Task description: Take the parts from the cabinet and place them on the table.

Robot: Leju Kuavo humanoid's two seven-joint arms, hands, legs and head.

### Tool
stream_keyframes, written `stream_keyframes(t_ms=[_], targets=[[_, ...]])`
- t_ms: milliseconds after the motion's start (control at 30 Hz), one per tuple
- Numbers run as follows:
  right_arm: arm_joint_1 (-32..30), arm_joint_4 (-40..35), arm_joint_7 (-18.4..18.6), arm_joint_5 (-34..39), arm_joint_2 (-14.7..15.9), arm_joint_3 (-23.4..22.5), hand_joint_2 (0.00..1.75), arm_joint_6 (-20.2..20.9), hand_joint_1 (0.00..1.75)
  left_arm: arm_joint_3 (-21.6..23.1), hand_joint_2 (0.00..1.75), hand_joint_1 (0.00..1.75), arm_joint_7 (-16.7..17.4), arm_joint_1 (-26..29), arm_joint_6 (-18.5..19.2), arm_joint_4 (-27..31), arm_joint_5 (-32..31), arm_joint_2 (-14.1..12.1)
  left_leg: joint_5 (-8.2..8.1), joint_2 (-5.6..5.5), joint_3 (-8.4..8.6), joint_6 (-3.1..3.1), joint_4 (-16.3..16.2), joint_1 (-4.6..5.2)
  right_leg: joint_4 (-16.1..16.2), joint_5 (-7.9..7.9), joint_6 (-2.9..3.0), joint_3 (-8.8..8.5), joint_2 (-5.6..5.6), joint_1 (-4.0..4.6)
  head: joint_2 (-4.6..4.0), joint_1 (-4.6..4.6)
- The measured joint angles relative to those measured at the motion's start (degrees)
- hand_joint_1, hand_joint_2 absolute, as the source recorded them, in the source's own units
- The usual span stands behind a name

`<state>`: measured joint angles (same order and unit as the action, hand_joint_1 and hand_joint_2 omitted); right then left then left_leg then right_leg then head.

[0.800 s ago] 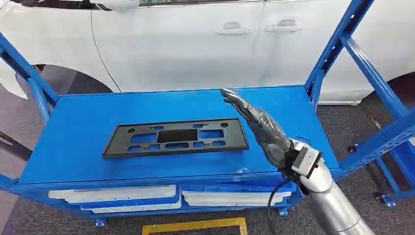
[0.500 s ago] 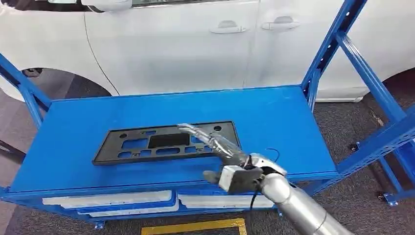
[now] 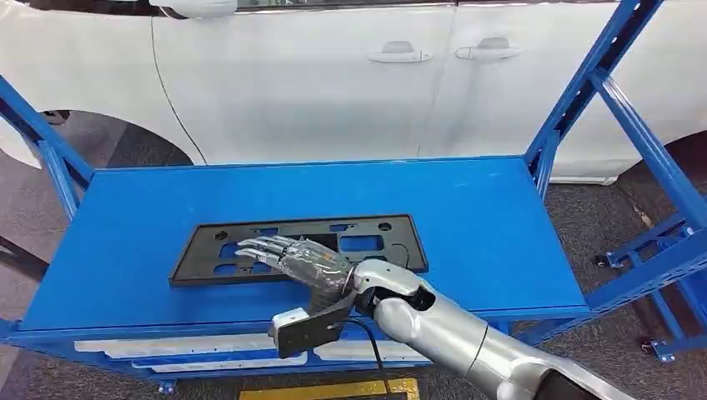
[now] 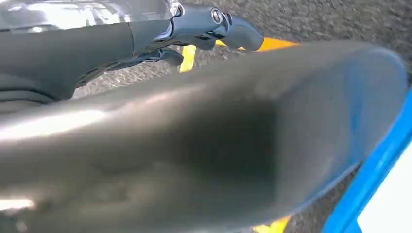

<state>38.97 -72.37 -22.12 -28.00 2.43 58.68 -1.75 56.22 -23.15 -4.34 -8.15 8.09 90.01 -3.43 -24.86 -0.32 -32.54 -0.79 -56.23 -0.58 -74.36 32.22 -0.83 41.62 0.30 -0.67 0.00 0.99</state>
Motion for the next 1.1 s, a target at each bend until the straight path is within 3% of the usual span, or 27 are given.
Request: stream_keyframes(t_ms=[67, 100, 133, 167, 233, 300, 333, 400, 433, 467, 500, 533, 600, 633, 733, 767, 800, 833, 867, 933, 967, 1000, 1033, 1100], targets=[[0.3, 0.3, 0.0, -0.2, -0.1, 0.6, 1.75, -0.3, 0.00, 0.1, 0.00, 0.00, 0.0, 0.0, 0.0, 0.0, 0.0, 0.1, -0.65, -0.10, 0.43, 0.38, -0.5, -0.04, 10.7, -6.17, 0.13, -4.78, -0.12, -0.20, 0.00, -0.02], [0.5, 0.5, 0.0, -0.3, -0.1, 0.8, 1.75, -0.3, 0.00, 0.1, 0.00, 0.00, 0.0, 0.0, 0.0, 0.0, 0.0, 0.1, -1.03, -0.12, 0.46, 0.66, -0.9, -0.04, 15.2, -7.56, 0.32, -6.56, -0.30, -0.20, 0.00, -0.05], [0.7, 0.7, 0.1, -0.5, -0.3, 1.1, 1.75, -0.5, 0.00, 0.1, 0.00, 0.00, 0.0, 0.0, 0.0, 0.0, 0.0, 0.1, -1.33, -0.15, 0.18, 1.10, -1.3, 0.38, 15.9, -6.71, 0.51, -7.04, -0.29, 0.22, 0.00, 0.00], [0.7, 0.8, 0.2, -1.0, -0.4, 1.3, 1.75, -0.8, 0.00, 0.1, 0.00, 0.00, 0.0, 0.0, 0.0, 0.0, 0.0, 0.1, -1.30, -0.13, 0.10, 1.29, -1.2, 0.35, 15.8, -6.84, 0.79, -6.85, -0.20, -0.02, 0.02, 0.06], [0.7, 1.2, 0.9, -4.2, -0.4, 1.9, 1.75, -3.2, 0.00, 0.2, 0.00, 0.00, -0.1, 0.0, 0.0, 0.0, 0.0, 0.1, -1.34, -0.06, 0.24, 1.96, -1.0, 0.14, 15.8, -6.73, 1.37, -6.79, -0.02, 0.40, 0.00, 0.02], [0.9, 1.6, 1.9, -8.2, -1.0, 2.5, 1.75, -6.3, 0.00, 0.2, 0.00, 0.00, -0.4, 0.0, 0.0, 0.0, 0.0, 0.1, -2.17, -0.02, 0.25, 2.67, -1.7, -0.09, 16.6, -7.05, 2.12, -7.37, -0.08, -0.02, 0.00, 0.04], [1.0, 1.9, 2.3, -10.0, -1.4, 2.8, 1.75, -7.8, 0.00, 0.2, 0.00, 0.00, -0.5, 0.0, 0.0, 0.0, 0.0, 0.2, -3.83, -0.01, -0.82, 2.93, -4.2, -0.10, 16.7, -7.00, 2.41, -7.50, -0.14, -0.06, 0.00, 0.33], [1.1, 3.1, 3.5, -13.6, -2.4, 3.8, 1.75, -10.3, 0.00, 0.3, 0.00, 0.00, -0.8, 0.0, 0.1, 0.0, 0.0, 0.2, -8.32, 0.00, -5.45, 3.45, -13.7, -0.21, 16.7, -6.86, 2.70, -7.53, -0.15, 0.06, 0.00, 0.30], [1.0, 3.8, 4.1, -14.9, -2.6, 4.2, 1.75, -11.2, 0.00, 0.3, 0.00, 0.00, -0.9, 0.0, 0.1, 0.0, 0.0, 0.2, -9.70, -0.01, -7.84, 3.57, -18.3, -0.20, 16.6, -6.82, 2.77, -7.53, -0.15, 0.15, 0.00, 0.30], [1.0, 4.6, 4.7, -16.3, -2.9, 4.6, 1.75, -12.0, 0.00, 0.4, 0.00, 0.00, -0.9, 0.1, 0.1, 0.0, 0.0, 0.2, -9.49, 0.00, -8.85, 3.61, -19.8, -0.22, 16.6, -6.79, 2.79, -7.57, -0.14, 0.17, 0.00, 0.28], [1.0, 5.3, 5.4, -17.6, -3.3, 4.8, 1.75, -12.9, 0.00, 0.5, 0.00, 0.00, -0.9, 0.2, 0.1, 0.0, 0.0, 0.2, -7.94, 0.00, -8.48, 3.55, -18.4, -0.21, 16.6, -6.73, 2.79, -7.67, -0.09, 0.21, 0.00, 0.30], [1.0, 6.1, 6.3, -19.0, -3.8, 5.0, 1.75, -13.9, 0.00, 0.6, 0.00, 0.00, -0.9, 0.2, 0.1, 0.0, 0.0, 0.2, -5.50, 0.00, -6.90, 3.42, -14.7, -0.21, 16.6, -6.64, 2.71, -7.81, -0.01, 0.21, 0.00, 0.28], [1.0, 7.5, 8.2, -22.0, -4.8, 5.0, 1.75, -16.2, 0.00, 0.7, 0.00, 0.00, -0.9, 0.1, 0.0, 0.0, 0.0, 0.2, 0.21, 0.00, -1.38, 2.79, -3.1, -0.19, 16.6, -6.34, 2.49, -8.39, 0.06, 0.27, 0.00, 0.30], [1.1, 8.9, 9.5, -24.3, -5.4, 5.0, 1.75, -18.0, 0.00, 0.9, 0.00, 0.00, -0.9, 0.1, 0.0, -0.1, 0.0, 0.1, -0.76, -0.03, -0.26, 2.50, -1.2, 0.04, 16.6, -6.23, 2.25, -8.44, 0.05, 0.51, 0.00, 0.24], [1.3, 12.9, 11.6, -28.9, -6.8, 4.9, 1.75, -20.9, 0.00, 1.2, 0.00, 0.00, -1.0, 0.1, 0.1, -0.2, 0.0, 0.1, -0.59, -0.15, -0.38, 1.74, -1.0, 0.48, 16.7, -6.34, 1.40, -8.29, 0.04, 0.39, 0.02, 0.26], [1.4, 14.6, 12.5, -30.3, -7.3, 4.7, 1.75, -22.0, 0.00, 1.3, 0.00, 0.00, -1.1, 0.1, 0.3, -0.2, -0.1, 0.0, -0.37, -0.14, -0.30, 1.33, -0.7, 0.45, 16.9, -6.44, 1.04, -8.43, 0.05, 0.43, 0.00, 0.26], [1.5, 15.6, 13.0, -31.0, -7.6, 4.4, 1.75, -22.5, 0.00, 1.5, 0.00, 0.00, -1.2, 0.1, 0.4, -0.2, -0.2, 0.0, 0.05, 0.02, 0.11, 0.83, 0.1, -0.23, 16.6, -5.97, 0.74, -8.38, 0.04, 0.46, 0.00, 0.22], [1.8, 16.7, 13.2, -31.6, -7.7, 4.2, 1.75, -23.1, 0.00, 1.8, 0.00, 0.00, -1.2, 0.0, 0.5, -0.2, -0.2, 0.0, 0.14, -0.01, 0.29, 0.65, 0.3, -0.13, 14.9, -4.77, 0.42, -7.72, -0.04, 0.44, 0.00, 0.11], [2.0, 17.6, 13.4, -31.9, -7.8, 4.1, 1.75, -23.4, 0.00, 1.9, 0.00, 0.00, -1.2, -0.1, 0.6, -0.2, -0.4, 0.0, 0.14, 0.09, 0.24, 0.18, 0.3, -0.11, 11.3, -2.66, 0.26, -5.97, -0.03, 0.32, 0.00, 0.00], [1.9, 19.5, 13.7, -32.7, -7.9, 3.9, 1.75, -23.9, 0.00, 2.4, 0.00, 0.00, -1.2, -0.1, 0.7, -0.2, -0.6, 0.0, 0.09, 0.09, 0.18, 0.10, 0.3, -0.03, 1.5, 1.32, -0.07, -1.23, -0.04, 0.18, 0.00, 0.00], [1.8, 20.4, 13.9, -33.0, -7.9, 3.8, 1.75, -24.0, 0.00, 2.6, 0.00, 0.00, -1.2, 0.0, 0.7, -0.2, -0.6, -0.1, 0.07, 0.08, 0.15, 0.07, 0.2, -0.02, -1.2, 1.79, -0.18, 0.28, -0.04, 0.14, 0.00, 0.02], [1.7, 20.9, 14.2, -33.6, -7.9, 3.8, 1.75, -24.1, 0.00, 2.6, 0.00, 0.00, -1.2, 0.0, 0.9, -0.2, -0.6, -0.1, 0.02, 0.07, 0.15, 0.11, 0.1, -0.02, -1.1, 0.86, -0.20, 0.43, -0.04, 0.10, 0.00, 0.02], [1.7, 21.4, 14.4, -34.1, -7.9, 3.8, 1.75, -24.3, 0.00, 2.7, 0.00, 0.00, -1.2, 0.0, 0.9, -0.2, -0.6, -0.1, -0.08, 0.03, 0.17, 0.16, 0.0, -0.02, 1.6, -1.12, -0.13, -0.73, -0.05, 0.02, 0.00, 0.00], [1.8, 22.3, 15.0, -35.3, -8.1, 3.8, 1.75, -24.8, 0.00, 2.9, 0.00, 0.00, -1.2, -0.1, 1.0, -0.2, -0.6, -0.1, -0.35, -0.04, 0.22, 0.40, -0.4, -0.02, 10.2, -5.58, 0.19, -4.84, -0.09, -0.04, 0.00, 0.00]])
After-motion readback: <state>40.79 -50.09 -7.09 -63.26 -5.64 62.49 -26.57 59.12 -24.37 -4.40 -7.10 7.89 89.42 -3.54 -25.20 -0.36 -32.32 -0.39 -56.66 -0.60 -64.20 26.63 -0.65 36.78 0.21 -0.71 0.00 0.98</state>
